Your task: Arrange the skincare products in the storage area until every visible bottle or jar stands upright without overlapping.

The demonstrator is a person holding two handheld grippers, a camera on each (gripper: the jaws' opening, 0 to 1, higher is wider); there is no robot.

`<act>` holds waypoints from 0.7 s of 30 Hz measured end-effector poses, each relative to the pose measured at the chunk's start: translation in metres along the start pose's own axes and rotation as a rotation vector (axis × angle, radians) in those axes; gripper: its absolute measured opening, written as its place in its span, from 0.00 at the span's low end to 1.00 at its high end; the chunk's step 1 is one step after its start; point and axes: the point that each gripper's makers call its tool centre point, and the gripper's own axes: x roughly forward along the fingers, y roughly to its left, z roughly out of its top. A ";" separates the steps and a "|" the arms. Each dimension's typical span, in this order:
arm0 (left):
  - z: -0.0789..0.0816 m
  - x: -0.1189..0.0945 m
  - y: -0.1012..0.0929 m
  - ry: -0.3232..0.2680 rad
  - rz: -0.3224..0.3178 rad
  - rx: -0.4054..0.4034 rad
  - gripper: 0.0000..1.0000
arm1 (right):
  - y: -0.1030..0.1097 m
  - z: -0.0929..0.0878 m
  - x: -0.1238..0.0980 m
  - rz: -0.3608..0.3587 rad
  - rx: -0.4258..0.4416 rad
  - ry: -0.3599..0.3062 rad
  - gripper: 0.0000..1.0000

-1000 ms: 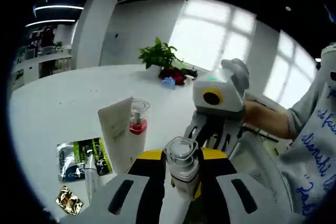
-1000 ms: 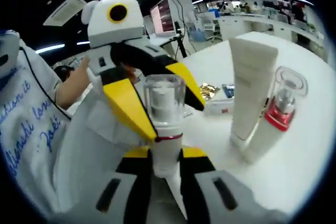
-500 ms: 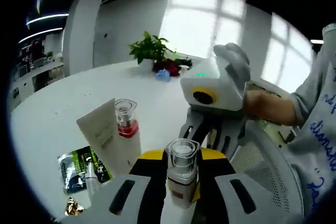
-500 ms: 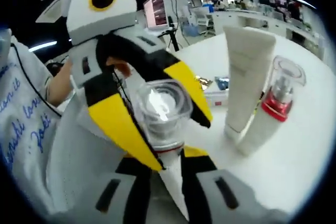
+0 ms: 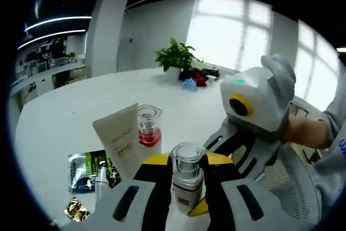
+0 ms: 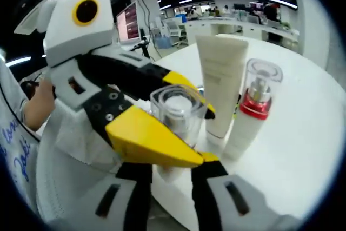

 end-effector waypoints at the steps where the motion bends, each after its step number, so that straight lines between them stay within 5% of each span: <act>1: -0.002 0.000 0.001 0.004 0.002 -0.003 0.19 | -0.001 0.001 -0.001 -0.008 0.004 -0.009 0.26; 10: -0.002 -0.006 0.002 -0.007 -0.023 -0.027 0.19 | 0.002 0.001 -0.003 0.013 -0.052 0.001 0.24; 16: 0.004 -0.013 -0.017 -0.013 -0.180 -0.005 0.19 | 0.016 0.001 -0.007 0.136 -0.189 0.022 0.23; 21: 0.003 -0.023 -0.035 -0.004 -0.345 0.095 0.20 | 0.028 -0.001 -0.011 0.226 -0.287 0.028 0.23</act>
